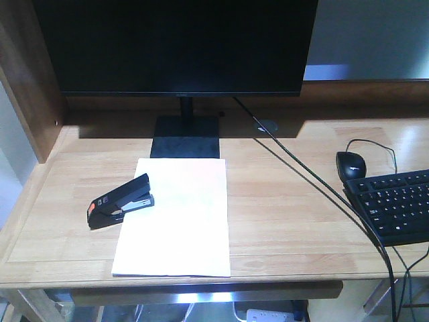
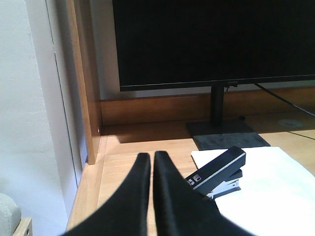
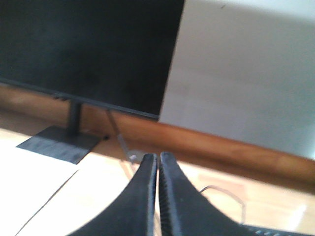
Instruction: Grab stapler and paper to desk for stapling
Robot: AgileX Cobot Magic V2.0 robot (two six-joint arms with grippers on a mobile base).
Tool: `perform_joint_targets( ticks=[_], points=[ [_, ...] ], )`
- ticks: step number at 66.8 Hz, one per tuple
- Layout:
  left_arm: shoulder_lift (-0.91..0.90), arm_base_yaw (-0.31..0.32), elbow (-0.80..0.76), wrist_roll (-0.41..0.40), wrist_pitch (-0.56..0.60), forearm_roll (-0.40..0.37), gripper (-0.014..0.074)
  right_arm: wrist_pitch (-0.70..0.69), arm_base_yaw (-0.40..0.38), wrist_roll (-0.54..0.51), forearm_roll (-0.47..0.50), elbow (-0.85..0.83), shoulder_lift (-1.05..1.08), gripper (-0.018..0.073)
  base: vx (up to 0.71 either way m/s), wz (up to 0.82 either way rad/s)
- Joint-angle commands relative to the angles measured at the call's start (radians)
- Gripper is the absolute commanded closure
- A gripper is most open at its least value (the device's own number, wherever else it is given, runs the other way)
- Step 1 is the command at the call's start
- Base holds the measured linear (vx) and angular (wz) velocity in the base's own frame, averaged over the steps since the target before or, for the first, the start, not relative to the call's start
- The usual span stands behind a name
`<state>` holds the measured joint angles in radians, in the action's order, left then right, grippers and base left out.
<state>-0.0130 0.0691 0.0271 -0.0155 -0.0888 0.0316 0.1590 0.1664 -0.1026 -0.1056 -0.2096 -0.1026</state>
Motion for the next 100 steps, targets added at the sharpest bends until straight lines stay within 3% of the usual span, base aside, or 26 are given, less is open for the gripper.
perform_joint_targets(
  ticks=[1,14,24,30,46,57,71,100],
  points=[
    [-0.015,-0.001,0.028,-0.009,0.077,-0.002,0.0603,-0.097,-0.062,-0.087,0.076,-0.022,-0.010,0.0568,0.00,0.00],
    [-0.015,-0.001,0.028,-0.009,0.077,-0.002,0.0603,-0.237,-0.179,-0.002,0.084,0.109,0.032,0.0568,0.00,0.00],
    [-0.015,-0.001,0.028,-0.009,0.077,-0.002,0.0603,-0.300,-0.149,0.017,0.044,0.244,0.133,0.0568,0.00,0.00],
    [-0.014,-0.001,0.028,-0.009,0.076,-0.002,0.0603,-0.216,-0.114,0.022,0.025,0.236,0.127,0.0568,0.00,0.00],
    [-0.014,-0.001,0.028,-0.009,0.076,-0.002,0.0603,-0.202,-0.045,0.026,0.023,0.241,0.128,0.0568,0.00,0.00],
    [-0.014,-0.001,0.028,-0.009,0.076,-0.002,0.0603,-0.209,-0.057,0.026,0.027,0.241,0.128,0.0568,0.00,0.00],
    [-0.014,-0.001,0.028,-0.009,0.076,-0.002,0.0603,-0.239,-0.137,0.074,0.027,0.241,0.128,0.0568,0.00,0.00],
    [-0.014,-0.001,0.028,-0.009,0.076,-0.002,0.0603,-0.239,-0.139,0.074,0.027,0.241,0.128,0.0568,0.00,0.00]
  ],
)
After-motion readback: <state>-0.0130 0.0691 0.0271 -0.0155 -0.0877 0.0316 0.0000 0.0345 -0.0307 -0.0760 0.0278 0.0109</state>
